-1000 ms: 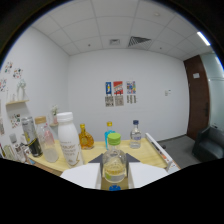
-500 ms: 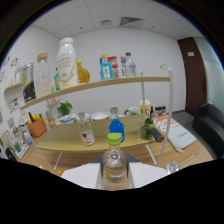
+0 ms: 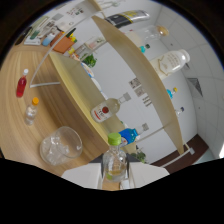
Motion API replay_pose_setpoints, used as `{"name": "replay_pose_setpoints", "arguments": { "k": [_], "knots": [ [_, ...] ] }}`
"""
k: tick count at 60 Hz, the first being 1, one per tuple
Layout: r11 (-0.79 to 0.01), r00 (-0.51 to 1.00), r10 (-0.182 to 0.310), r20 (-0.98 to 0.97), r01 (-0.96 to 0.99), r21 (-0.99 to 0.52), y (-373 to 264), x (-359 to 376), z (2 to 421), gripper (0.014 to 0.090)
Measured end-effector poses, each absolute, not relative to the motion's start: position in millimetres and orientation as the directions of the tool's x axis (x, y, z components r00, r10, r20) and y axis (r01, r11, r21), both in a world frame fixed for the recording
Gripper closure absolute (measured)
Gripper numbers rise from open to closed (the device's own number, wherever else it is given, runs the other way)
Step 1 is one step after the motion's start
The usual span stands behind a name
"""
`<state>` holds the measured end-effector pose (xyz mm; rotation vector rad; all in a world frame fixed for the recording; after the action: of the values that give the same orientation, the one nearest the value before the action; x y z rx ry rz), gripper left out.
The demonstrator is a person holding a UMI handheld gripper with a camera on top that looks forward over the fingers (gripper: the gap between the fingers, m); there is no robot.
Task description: Make me a cup of Vodka Sunrise.
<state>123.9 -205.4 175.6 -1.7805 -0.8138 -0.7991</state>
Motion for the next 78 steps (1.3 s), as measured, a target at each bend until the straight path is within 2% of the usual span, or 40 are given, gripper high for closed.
{"name": "replay_pose_setpoints", "arguments": {
  "k": [7,13,24,33,38,45,49,54,61,66,70,74,78],
  "knots": [
    [-0.213,0.283,0.216,0.934,0.948,-0.238,-201,117,178,0.0699],
    [-0.142,0.031,0.236,0.971,0.99,0.003,-197,112,177,0.07],
    [-0.043,-0.349,0.215,0.912,0.929,0.366,-188,105,182,0.0698],
    [0.018,-0.536,0.198,0.82,0.839,0.544,-184,102,182,0.0697],
    [0.031,-0.555,0.202,0.807,0.827,0.561,-185,104,181,0.0697],
    [0.006,-0.5,0.191,0.844,0.861,0.509,-187,106,189,0.0696],
    [-0.003,-0.418,0.178,0.891,0.905,0.425,-191,104,199,0.0696],
    [-0.03,-0.201,0.148,0.968,0.978,0.208,-198,100,219,0.0697],
    [-0.055,0.21,0.095,0.973,0.977,-0.206,-207,97,253,0.0694],
    [-0.035,0.524,0.069,0.849,0.852,-0.523,-214,97,272,0.0695],
    [-0.014,0.742,0.09,0.664,0.667,-0.745,-221,96,277,0.0692],
    [-0.049,0.877,0.089,0.473,0.478,-0.877,-220,106,270,0.0693],
    [-0.085,0.95,0.079,0.301,0.308,-0.948,-220,116,254,0.0694]
  ]
}}
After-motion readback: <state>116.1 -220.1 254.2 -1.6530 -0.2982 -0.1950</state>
